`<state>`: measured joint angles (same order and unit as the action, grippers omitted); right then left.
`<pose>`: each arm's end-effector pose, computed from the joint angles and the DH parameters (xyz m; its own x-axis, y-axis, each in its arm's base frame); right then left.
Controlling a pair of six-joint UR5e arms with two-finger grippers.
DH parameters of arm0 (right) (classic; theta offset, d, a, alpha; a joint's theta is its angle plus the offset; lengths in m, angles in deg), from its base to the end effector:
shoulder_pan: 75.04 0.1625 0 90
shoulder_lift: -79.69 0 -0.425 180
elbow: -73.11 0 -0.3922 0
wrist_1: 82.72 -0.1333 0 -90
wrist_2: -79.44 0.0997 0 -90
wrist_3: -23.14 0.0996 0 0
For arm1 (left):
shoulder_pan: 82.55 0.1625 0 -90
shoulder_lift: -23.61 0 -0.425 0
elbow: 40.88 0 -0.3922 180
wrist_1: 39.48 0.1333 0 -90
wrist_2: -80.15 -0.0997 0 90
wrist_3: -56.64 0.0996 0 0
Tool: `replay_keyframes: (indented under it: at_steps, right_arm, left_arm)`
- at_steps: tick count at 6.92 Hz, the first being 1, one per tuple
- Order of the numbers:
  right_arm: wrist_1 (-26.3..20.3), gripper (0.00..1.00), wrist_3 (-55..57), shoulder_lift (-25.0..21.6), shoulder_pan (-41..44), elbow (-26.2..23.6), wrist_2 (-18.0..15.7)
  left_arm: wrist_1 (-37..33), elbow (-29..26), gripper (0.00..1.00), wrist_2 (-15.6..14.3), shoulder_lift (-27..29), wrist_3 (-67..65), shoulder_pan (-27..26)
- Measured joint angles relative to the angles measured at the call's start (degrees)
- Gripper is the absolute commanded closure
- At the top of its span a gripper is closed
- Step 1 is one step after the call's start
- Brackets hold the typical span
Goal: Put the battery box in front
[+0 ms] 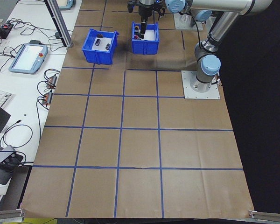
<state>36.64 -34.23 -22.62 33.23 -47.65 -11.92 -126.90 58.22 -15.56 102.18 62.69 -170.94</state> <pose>0.2492 -0.3371 0.3747 -0.2534 -0.9520 0.1720 -0.9667 0.2424 -0.0824 -0.1117 -0.4188 0.5048 -0.9918 0.0687 -0.1076 0.0770 0.9942 -0.0747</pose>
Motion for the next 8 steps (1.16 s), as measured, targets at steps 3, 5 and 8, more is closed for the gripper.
replay_keyframes:
  at_steps: [3,5,8]
  right_arm:
    - [-12.17,0.00,19.20,-0.16,-13.81,9.35,2.16]
    - [-15.03,0.00,43.26,4.07,-17.24,17.68,1.89]
    - [-23.88,0.00,61.05,12.10,-17.84,29.65,1.78]
  left_arm:
    - [0.23,0.53,0.00,-0.03,0.06,0.11,-0.03]
    - [0.28,0.57,0.00,-0.04,0.52,-0.12,-0.03]
    - [0.66,0.57,0.00,-0.09,1.27,-0.64,-0.03]
